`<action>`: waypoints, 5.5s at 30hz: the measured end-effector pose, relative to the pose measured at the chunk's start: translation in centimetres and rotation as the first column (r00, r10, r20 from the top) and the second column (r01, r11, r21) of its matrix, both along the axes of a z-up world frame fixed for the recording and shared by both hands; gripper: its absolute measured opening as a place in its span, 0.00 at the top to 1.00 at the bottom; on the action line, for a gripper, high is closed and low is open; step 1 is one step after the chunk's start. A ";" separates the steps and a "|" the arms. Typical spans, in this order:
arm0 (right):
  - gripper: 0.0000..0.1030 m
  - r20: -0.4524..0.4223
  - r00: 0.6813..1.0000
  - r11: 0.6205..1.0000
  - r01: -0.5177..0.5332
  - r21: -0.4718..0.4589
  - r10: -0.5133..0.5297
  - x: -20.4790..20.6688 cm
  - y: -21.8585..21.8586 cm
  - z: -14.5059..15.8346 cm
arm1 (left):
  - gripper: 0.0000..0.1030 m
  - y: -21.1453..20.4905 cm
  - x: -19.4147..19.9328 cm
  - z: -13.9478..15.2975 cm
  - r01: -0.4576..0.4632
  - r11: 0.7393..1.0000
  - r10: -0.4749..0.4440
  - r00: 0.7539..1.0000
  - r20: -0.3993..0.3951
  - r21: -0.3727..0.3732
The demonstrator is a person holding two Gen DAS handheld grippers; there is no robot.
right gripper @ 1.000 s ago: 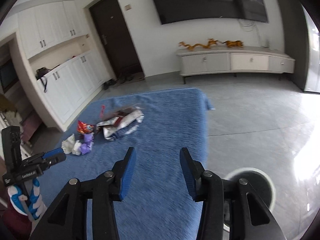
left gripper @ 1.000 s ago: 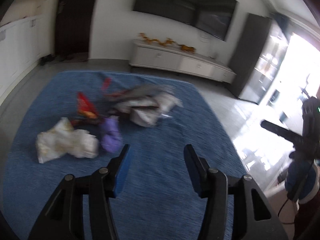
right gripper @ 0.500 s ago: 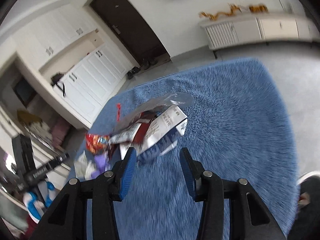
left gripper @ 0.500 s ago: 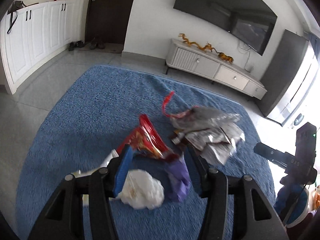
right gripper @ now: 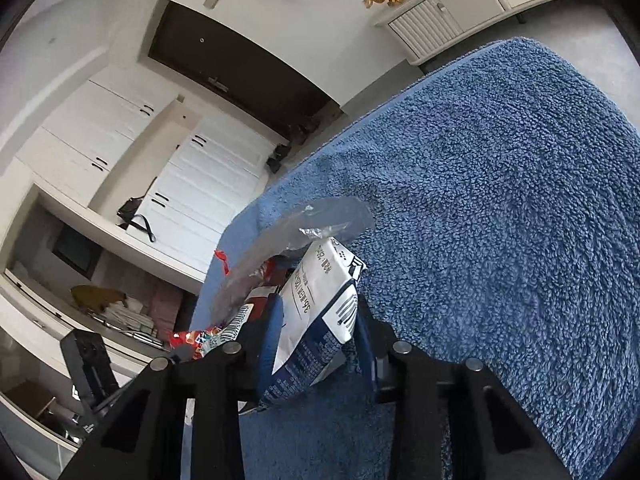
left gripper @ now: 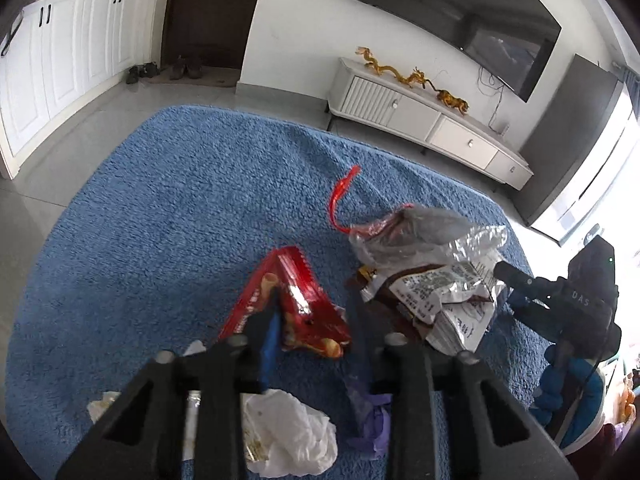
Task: Collect trash
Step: 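Grasp a white printed bag with the right tool while the left tool grasps a red chip bag, then carry both bags over the trash bin and open both tools to drop them, then move both open tools back over the rug toward the remaining trash, then grasp the white paw-print paper bag with the left tool while the right tool grasps crumpled white plastic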
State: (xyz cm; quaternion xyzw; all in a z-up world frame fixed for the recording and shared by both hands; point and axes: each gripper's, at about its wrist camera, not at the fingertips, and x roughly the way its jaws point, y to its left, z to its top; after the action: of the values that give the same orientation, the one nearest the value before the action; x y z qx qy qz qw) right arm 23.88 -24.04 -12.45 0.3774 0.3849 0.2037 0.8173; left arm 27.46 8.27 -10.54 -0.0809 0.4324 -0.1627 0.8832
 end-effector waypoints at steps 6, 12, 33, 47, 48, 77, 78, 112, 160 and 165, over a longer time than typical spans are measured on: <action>0.74 0.027 1.000 1.000 0.015 0.007 -0.015 -2.6 -1.6 1.2 | 0.84 1.0 -0.9 1.0 -0.021 0.999 0.021 1.000 0.013 -0.036; 0.78 0.064 0.997 0.999 0.050 -0.006 -0.049 -7.3 -4.0 3.5 | 0.84 1.7 -3.3 3.7 -0.042 0.997 0.046 0.997 0.055 -0.066; 0.79 0.201 0.971 0.991 0.130 0.007 -0.129 -20.3 -7.1 10.1 | 0.84 4.5 -14.7 12.6 -0.076 0.993 0.093 0.975 0.203 -0.092; 0.79 0.292 0.932 0.977 0.210 0.048 -0.215 -25.9 -12.3 12.2 | 0.84 -1.3 -18.5 14.8 0.024 0.998 -0.009 0.972 0.236 -0.061; 0.79 0.290 0.930 0.974 0.220 0.056 -0.227 -26.3 -13.0 11.9 | 0.84 -2.7 -18.4 14.8 0.049 0.997 -0.035 0.972 0.231 -0.052; 0.72 -0.053 0.839 0.834 0.529 -0.156 -0.542 -30.1 -29.8 -4.2 | 0.71 -45.8 -19.6 -0.9 0.642 0.762 -0.628 0.766 -0.140 0.091; 0.62 -0.065 0.836 0.833 0.530 -0.160 -0.545 -29.9 -29.9 -4.6 | 0.70 -46.3 -19.6 -1.5 0.645 0.759 -0.630 0.762 -0.152 0.087; 0.52 0.159 0.919 0.878 0.391 -0.277 -0.359 -29.9 -18.5 7.2 | 0.55 -23.0 -21.9 7.7 0.430 0.901 -0.433 0.896 0.096 0.048; 0.47 0.035 0.999 0.920 -0.020 -0.391 0.037 -17.9 -3.6 3.7 | 0.56 7.7 -7.2 -4.6 -0.323 0.862 0.249 0.941 -0.230 -0.390; 0.47 0.029 0.997 0.912 -0.049 -0.407 0.067 -16.6 -2.6 3.4 | 0.57 9.5 -5.2 -5.2 -0.368 0.809 0.268 0.925 -0.270 -0.458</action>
State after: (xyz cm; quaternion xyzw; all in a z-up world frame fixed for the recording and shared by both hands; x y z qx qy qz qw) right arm 7.29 -26.68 -9.00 0.1835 0.4123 0.1514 0.8795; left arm 22.21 17.73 -15.73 -0.3939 0.4386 -0.1100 0.8002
